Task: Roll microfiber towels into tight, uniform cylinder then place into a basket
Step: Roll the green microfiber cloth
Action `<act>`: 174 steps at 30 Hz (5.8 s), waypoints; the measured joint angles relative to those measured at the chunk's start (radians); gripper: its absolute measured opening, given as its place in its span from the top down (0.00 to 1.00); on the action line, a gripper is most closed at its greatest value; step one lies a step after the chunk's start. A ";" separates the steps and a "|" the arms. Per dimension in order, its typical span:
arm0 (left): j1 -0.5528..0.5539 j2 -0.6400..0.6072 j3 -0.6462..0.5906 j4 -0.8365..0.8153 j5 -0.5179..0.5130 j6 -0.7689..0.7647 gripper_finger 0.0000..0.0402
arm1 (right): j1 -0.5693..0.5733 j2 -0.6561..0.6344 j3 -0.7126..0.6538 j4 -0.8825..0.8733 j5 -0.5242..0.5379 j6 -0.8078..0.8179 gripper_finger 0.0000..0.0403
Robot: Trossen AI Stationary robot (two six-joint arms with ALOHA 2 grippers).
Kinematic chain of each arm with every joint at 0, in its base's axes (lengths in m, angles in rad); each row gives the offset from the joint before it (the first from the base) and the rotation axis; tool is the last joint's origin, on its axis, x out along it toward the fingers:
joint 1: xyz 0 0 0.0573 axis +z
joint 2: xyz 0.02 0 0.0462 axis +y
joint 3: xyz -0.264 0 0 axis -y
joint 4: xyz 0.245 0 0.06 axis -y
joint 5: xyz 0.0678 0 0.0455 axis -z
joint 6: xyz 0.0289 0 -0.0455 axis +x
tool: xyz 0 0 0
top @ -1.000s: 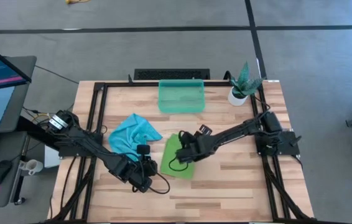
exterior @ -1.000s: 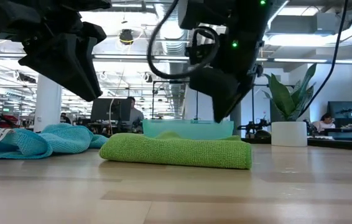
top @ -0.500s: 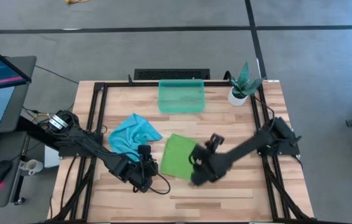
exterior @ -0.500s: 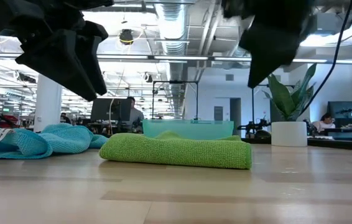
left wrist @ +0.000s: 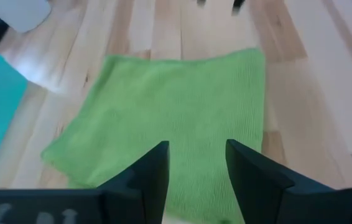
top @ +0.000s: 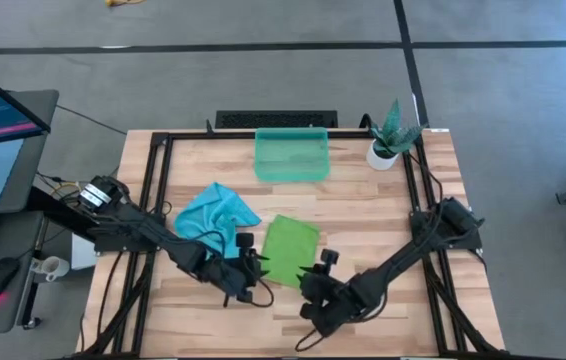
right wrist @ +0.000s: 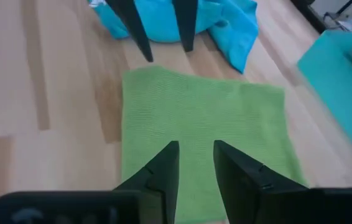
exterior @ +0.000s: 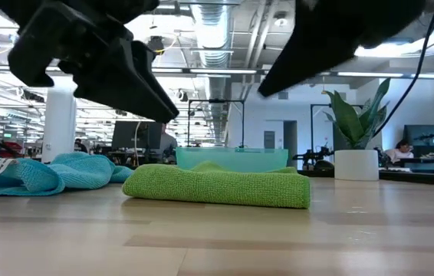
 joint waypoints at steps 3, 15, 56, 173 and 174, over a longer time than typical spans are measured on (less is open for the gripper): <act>0.021 0.000 -0.039 0.064 0.030 -0.001 0.63 | -0.025 0.000 -0.073 0.145 -0.003 -0.003 0.70; 0.045 0.021 -0.084 0.155 0.087 -0.060 0.64 | -0.100 0.001 -0.227 0.423 -0.232 -0.017 0.70; -0.005 0.038 0.041 -0.021 0.135 -0.101 0.64 | -0.060 -0.139 -0.248 0.310 -0.295 -0.195 0.70; -0.112 0.275 0.174 -0.208 -0.012 -0.161 0.47 | -0.058 -0.031 -0.356 0.541 -0.385 -0.440 0.50; -0.112 0.275 0.174 -0.209 -0.011 -0.173 0.47 | -0.066 -0.031 -0.356 0.529 -0.405 -0.428 0.50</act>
